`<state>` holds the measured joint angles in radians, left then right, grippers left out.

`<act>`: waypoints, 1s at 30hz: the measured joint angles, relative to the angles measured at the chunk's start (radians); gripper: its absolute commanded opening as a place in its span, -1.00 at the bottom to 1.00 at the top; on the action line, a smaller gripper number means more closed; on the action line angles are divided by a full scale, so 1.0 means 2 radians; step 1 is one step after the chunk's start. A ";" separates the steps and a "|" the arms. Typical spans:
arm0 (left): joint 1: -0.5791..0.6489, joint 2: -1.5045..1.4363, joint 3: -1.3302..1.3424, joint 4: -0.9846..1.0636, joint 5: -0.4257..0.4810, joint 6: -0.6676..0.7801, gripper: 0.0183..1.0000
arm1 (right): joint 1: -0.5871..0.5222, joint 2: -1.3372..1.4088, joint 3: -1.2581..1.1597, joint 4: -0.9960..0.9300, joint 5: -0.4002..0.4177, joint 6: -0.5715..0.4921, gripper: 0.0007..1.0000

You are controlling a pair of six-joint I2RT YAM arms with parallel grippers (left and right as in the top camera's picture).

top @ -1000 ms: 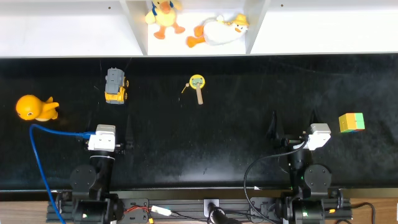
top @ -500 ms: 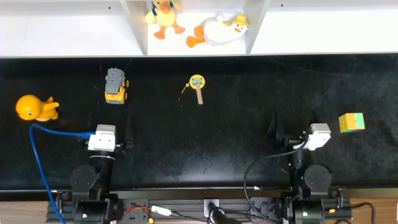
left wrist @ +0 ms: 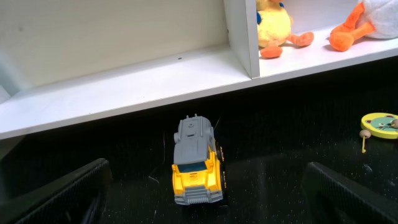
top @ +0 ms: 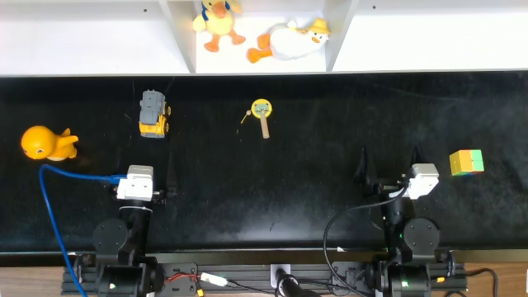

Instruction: Store Toys

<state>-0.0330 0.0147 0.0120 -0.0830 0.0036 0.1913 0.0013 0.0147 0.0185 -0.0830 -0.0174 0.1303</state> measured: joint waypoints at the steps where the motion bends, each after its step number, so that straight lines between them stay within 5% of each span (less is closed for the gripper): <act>1: 0.000 0.000 0.000 0.000 0.000 0.000 0.99 | 0.000 0.000 0.000 0.000 0.000 0.000 0.99; 19: 0.000 0.000 0.000 0.007 -0.003 -0.004 0.99 | 0.000 0.000 0.000 0.000 0.000 0.000 0.99; 30: 0.000 0.033 0.164 -0.118 -0.083 -0.018 0.99 | 0.000 0.000 0.000 0.000 0.000 0.000 0.99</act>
<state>-0.0330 0.0811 0.3408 -0.3187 -0.1627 0.1562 0.0013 0.0147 0.0185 -0.0830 -0.0174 0.1303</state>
